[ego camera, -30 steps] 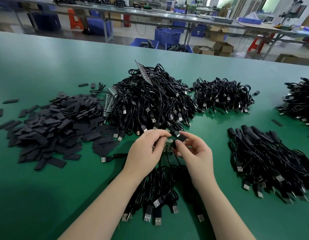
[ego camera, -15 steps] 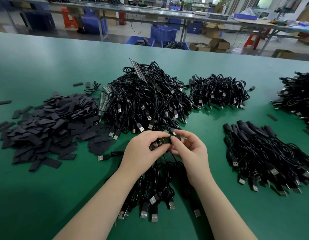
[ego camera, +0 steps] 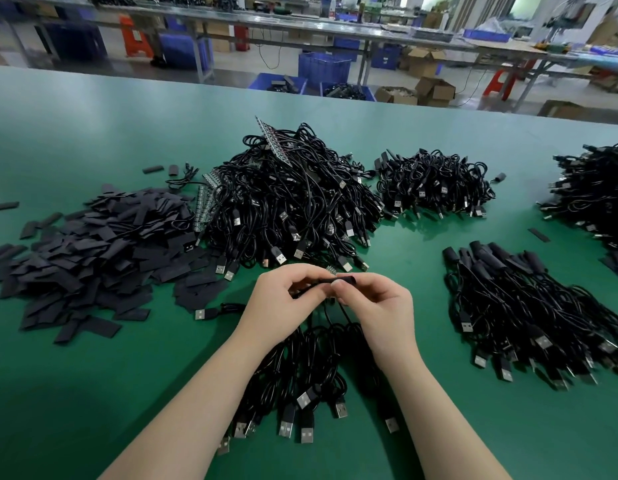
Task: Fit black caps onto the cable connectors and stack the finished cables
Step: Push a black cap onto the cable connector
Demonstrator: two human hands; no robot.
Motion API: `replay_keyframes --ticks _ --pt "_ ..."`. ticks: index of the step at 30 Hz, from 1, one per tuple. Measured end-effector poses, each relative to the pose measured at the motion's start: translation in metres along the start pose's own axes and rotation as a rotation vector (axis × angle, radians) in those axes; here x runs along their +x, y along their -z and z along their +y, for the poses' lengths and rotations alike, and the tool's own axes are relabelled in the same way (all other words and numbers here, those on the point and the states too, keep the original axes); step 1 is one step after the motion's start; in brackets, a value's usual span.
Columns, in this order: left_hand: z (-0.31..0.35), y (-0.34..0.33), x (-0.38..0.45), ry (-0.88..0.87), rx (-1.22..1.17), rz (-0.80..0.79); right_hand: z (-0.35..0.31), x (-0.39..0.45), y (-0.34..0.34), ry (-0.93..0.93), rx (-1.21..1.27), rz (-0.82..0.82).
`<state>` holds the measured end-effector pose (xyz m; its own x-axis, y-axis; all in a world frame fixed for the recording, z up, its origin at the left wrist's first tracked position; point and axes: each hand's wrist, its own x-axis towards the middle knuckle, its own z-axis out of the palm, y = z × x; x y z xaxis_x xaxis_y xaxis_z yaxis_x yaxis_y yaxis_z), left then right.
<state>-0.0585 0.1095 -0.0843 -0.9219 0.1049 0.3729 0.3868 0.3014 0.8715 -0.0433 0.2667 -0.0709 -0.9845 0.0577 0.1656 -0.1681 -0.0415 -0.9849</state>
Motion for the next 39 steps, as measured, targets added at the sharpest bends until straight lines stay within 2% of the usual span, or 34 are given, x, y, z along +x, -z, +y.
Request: replay_keyframes --ticks 5,8,14,25,39 --pt "0.0009 -0.0014 0.0002 0.018 -0.018 -0.007 0.0025 0.0009 -0.0012 -0.025 0.041 0.049" --pt "-0.001 -0.0007 -0.0011 0.052 0.044 0.025 0.0032 0.0036 0.002 -0.074 0.118 0.105" --pt "0.0004 -0.002 -0.0034 0.061 0.139 0.037 0.0045 0.0058 0.0041 -0.063 0.1 0.142" --pt "0.0026 -0.003 -0.0026 -0.07 0.311 0.089 0.0052 0.0051 0.0035 -0.021 0.105 0.131" --pt "0.0065 -0.0009 -0.004 0.04 0.167 0.208 0.0049 0.0039 0.0027 0.027 0.052 0.122"
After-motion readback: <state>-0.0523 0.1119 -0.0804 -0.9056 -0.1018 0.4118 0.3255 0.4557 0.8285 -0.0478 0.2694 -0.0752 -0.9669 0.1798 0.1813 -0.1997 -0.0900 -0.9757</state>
